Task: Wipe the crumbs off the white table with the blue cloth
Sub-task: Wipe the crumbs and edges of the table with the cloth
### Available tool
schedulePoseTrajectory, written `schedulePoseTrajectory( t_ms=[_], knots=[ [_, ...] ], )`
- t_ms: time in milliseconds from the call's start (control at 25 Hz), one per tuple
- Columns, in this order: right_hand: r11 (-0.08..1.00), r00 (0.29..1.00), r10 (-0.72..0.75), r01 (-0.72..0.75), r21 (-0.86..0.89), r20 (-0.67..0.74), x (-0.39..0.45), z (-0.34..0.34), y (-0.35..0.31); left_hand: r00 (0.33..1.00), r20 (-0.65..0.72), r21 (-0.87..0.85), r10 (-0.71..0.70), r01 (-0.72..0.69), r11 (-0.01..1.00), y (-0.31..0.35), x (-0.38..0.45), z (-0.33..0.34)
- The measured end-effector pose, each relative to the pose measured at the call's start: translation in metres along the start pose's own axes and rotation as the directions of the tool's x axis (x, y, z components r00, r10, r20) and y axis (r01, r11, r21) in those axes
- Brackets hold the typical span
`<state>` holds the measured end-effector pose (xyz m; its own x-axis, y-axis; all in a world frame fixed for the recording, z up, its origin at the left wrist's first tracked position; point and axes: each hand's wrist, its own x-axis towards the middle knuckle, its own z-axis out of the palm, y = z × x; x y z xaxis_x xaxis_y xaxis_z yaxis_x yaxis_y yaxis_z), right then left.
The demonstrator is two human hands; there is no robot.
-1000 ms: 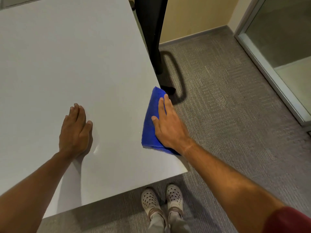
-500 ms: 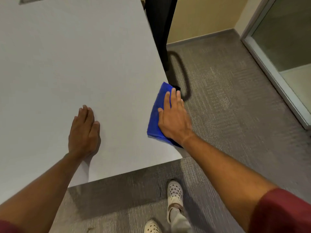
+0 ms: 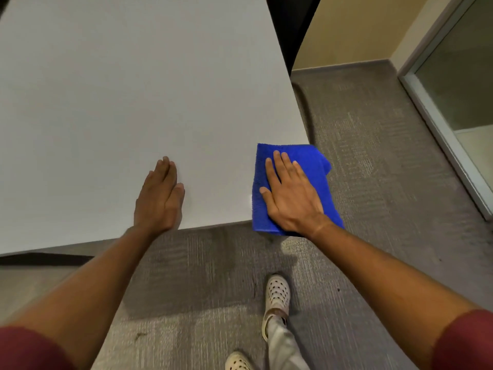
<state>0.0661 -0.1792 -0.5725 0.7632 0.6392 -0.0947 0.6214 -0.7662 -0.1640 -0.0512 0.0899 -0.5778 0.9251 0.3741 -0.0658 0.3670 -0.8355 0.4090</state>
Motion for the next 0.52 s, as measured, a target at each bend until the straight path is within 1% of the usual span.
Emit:
schedulePoseTrajectory(
  t_ms=[160,240,280,320,400,520],
  knots=[
    [0.999,1.0,-0.024,0.024,0.024,-0.017,-0.005,0.01,-0.028,0.999,0.017,0.007,0.035,-0.035,0.999,-0.007,-0.024,-0.001],
    [0.991,0.994,-0.103,0.105,0.078,-0.031,-0.009,0.009,-0.024,0.998,0.016,0.035,0.054,-0.055,0.998,-0.009,-0.028,-0.002],
    [0.987,0.988,-0.146,0.148,0.066,-0.043,-0.017,0.009,-0.016,0.998,0.012,0.063,0.067,-0.068,0.996,-0.01,-0.028,-0.001],
    [0.984,0.983,-0.175,0.176,0.014,-0.051,-0.025,0.009,-0.007,0.996,0.006,0.098,0.086,-0.086,0.992,-0.01,-0.028,-0.001],
    [0.979,0.982,-0.18,0.173,-0.107,-0.054,-0.039,0.012,0.004,0.993,-0.015,0.159,0.118,-0.114,0.981,-0.012,-0.028,0.0],
    [0.977,0.985,-0.156,0.142,-0.158,-0.077,-0.038,0.021,-0.005,0.991,-0.022,0.215,0.131,-0.123,0.969,-0.011,-0.027,0.002]
  ],
)
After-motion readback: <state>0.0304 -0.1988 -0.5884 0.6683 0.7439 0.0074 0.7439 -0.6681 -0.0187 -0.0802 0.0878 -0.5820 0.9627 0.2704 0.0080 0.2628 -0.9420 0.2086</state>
